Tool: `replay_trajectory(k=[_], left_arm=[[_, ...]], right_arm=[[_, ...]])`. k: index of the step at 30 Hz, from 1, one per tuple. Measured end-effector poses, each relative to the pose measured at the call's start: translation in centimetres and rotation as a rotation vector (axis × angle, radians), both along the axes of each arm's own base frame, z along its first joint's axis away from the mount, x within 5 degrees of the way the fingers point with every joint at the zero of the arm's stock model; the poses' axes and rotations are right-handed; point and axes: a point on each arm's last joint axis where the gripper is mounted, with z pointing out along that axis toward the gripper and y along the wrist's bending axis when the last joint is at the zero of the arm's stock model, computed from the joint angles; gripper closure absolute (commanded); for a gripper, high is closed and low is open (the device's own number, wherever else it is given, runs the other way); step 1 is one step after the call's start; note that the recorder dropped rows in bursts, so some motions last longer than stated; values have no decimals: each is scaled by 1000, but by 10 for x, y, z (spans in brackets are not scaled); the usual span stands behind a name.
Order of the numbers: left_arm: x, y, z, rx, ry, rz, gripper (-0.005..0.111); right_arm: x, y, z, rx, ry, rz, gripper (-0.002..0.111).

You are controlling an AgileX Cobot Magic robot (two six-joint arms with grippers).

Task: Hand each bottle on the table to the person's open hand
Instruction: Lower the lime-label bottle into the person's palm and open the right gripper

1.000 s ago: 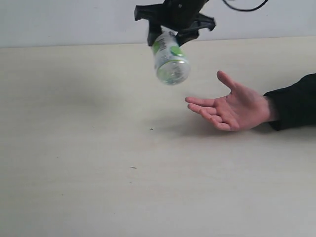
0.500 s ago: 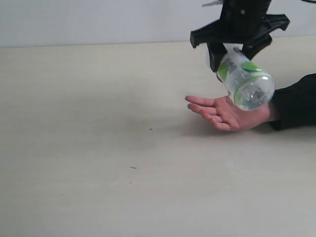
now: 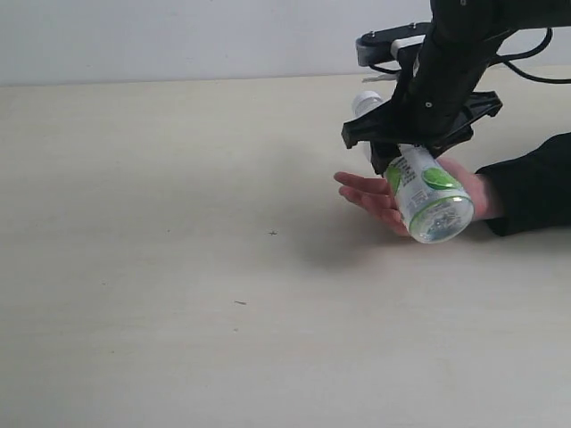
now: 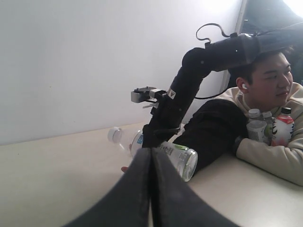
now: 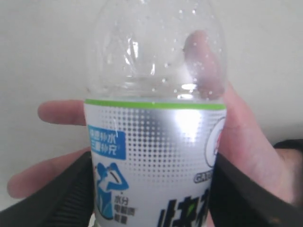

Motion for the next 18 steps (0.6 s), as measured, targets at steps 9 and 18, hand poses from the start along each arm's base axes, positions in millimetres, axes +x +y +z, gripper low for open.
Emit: replay_trajectory(k=[9,18], left_arm=[[0,0,0,0,0,0,106],[0,0,0,0,0,0,106]], right_arm=[[5,2,-20,-11,22,3,85],[6,2,-21,-10,21,1,24]])
